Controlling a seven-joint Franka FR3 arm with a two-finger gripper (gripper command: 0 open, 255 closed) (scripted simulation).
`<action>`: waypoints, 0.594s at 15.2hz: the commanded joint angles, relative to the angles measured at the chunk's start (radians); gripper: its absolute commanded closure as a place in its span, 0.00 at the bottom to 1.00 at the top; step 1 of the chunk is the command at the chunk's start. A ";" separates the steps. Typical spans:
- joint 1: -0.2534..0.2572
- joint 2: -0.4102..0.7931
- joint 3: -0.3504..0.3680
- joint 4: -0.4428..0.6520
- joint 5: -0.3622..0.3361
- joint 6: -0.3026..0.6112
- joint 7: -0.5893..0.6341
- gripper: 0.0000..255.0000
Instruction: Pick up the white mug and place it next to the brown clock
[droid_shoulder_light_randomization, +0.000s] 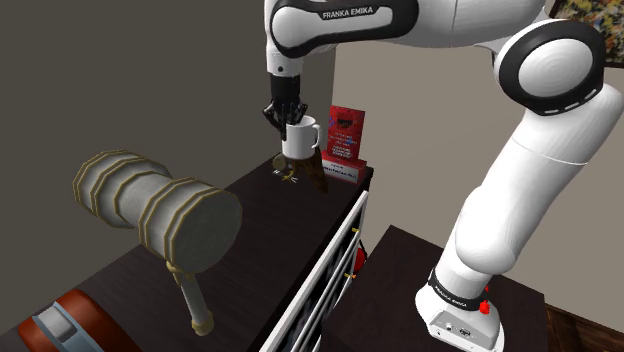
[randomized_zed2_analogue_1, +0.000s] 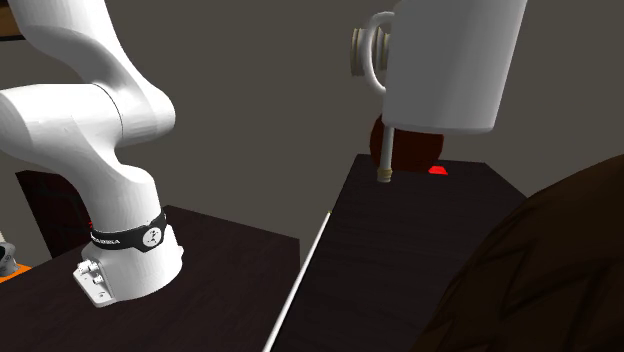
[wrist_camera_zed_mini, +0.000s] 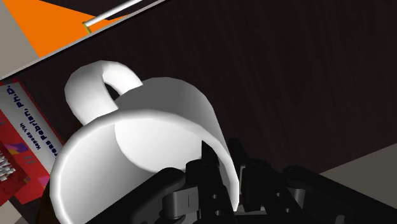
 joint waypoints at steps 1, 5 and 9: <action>0.000 0.002 0.000 0.031 0.000 -0.029 0.000 1.00; 0.000 0.011 0.000 0.095 -0.001 -0.084 0.001 1.00; 0.000 0.024 0.000 0.164 -0.003 -0.141 0.002 1.00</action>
